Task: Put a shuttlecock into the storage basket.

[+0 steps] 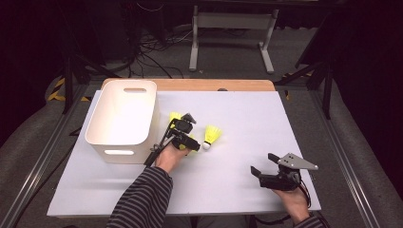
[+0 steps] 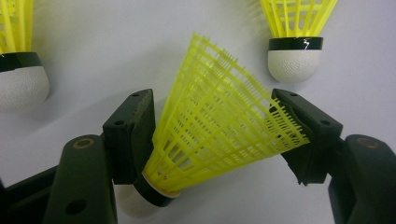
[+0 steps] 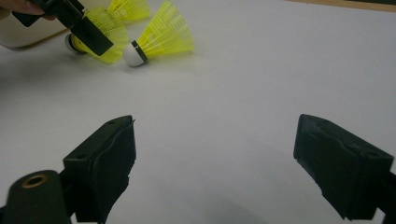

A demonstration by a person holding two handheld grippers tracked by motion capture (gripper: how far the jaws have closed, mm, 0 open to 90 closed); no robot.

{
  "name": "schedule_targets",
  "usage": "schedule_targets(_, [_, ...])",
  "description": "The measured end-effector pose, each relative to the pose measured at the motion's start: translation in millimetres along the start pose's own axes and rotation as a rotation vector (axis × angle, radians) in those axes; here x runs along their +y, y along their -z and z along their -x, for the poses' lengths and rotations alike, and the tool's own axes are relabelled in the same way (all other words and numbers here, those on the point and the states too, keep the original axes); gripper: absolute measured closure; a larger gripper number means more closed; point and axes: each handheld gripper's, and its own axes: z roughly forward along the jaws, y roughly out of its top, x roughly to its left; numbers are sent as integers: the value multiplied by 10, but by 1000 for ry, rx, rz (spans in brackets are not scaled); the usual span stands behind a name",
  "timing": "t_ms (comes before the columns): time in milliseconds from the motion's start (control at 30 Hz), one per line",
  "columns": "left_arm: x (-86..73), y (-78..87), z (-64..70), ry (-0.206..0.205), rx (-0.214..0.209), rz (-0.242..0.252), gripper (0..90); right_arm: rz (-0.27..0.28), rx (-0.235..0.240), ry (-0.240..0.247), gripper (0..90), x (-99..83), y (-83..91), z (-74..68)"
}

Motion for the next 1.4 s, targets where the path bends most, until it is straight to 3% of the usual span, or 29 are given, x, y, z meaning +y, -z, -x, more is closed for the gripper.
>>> schedule_targets(400, [-4, -10, -15, -4, -21, -24, 198, -2, 0, 1, 134, 0, -2, -2])
schedule_targets(667, [-8, -21, -20, -16, -16, -54, 161, -3, -1, 2, 134, 0, -3, -1])
schedule_targets(1400, [-17, -23, 2, -47, 29, -56, 347, -1, -1, -3, 134, 0, 0, 1])
